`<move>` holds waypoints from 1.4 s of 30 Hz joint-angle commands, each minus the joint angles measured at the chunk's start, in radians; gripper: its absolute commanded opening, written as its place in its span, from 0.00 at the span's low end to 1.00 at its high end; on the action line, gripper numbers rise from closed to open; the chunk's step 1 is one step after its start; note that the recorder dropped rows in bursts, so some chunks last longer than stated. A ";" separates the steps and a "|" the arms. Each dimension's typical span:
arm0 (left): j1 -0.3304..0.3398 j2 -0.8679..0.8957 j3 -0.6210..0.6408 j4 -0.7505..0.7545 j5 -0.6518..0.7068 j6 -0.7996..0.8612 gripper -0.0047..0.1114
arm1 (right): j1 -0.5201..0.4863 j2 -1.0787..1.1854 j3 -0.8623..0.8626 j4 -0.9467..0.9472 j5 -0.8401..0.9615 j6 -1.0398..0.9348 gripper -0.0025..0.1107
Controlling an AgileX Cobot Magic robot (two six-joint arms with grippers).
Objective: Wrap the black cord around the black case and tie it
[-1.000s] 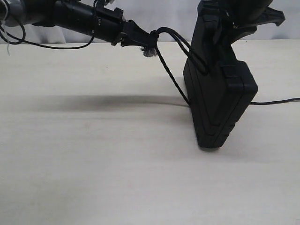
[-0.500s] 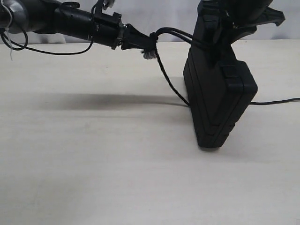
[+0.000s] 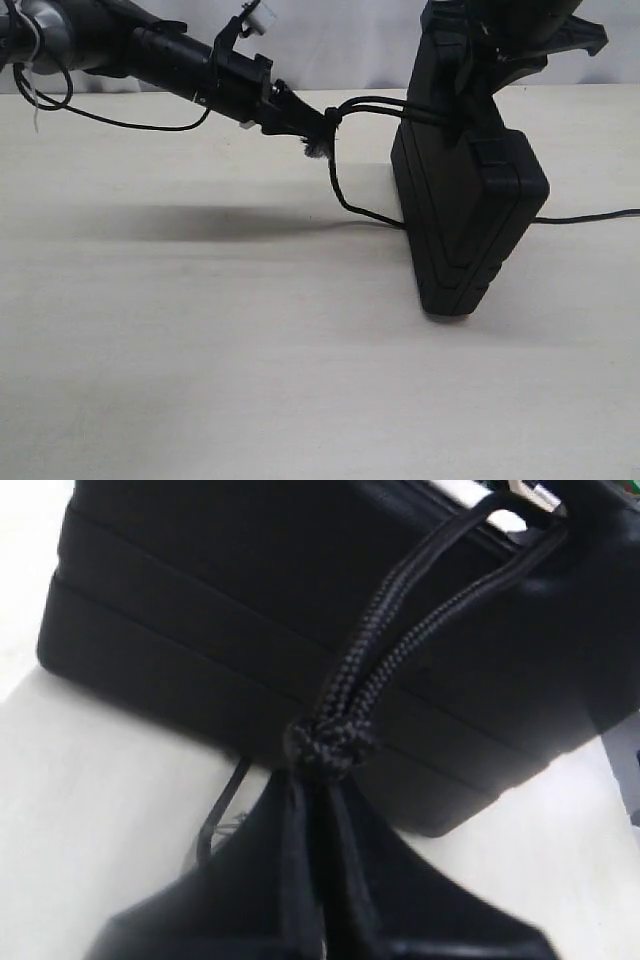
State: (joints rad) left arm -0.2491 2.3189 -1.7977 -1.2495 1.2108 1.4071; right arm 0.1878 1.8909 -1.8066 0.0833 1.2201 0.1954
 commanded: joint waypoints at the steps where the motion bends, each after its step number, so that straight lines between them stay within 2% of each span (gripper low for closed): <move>1: -0.039 -0.009 -0.008 -0.020 0.010 0.013 0.04 | 0.000 -0.004 -0.005 -0.012 0.001 0.001 0.06; 22: -0.198 -0.034 -0.008 -0.093 0.010 0.063 0.04 | 0.000 -0.004 -0.005 -0.012 0.001 0.001 0.06; 28: -0.241 -0.034 -0.008 -0.096 -0.068 0.063 0.04 | 0.000 -0.004 -0.005 -0.012 0.001 0.001 0.06; 35: -0.240 -0.034 -0.008 -0.113 -0.099 0.063 0.04 | 0.000 -0.004 -0.005 -0.012 0.001 0.001 0.06; 42: -0.240 -0.034 -0.008 -0.213 -0.099 0.092 0.04 | 0.000 -0.004 -0.005 -0.012 0.001 0.001 0.06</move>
State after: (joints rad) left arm -0.4876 2.2979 -1.7977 -1.4108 1.1115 1.4742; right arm 0.1878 1.8909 -1.8066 0.0833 1.2201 0.1954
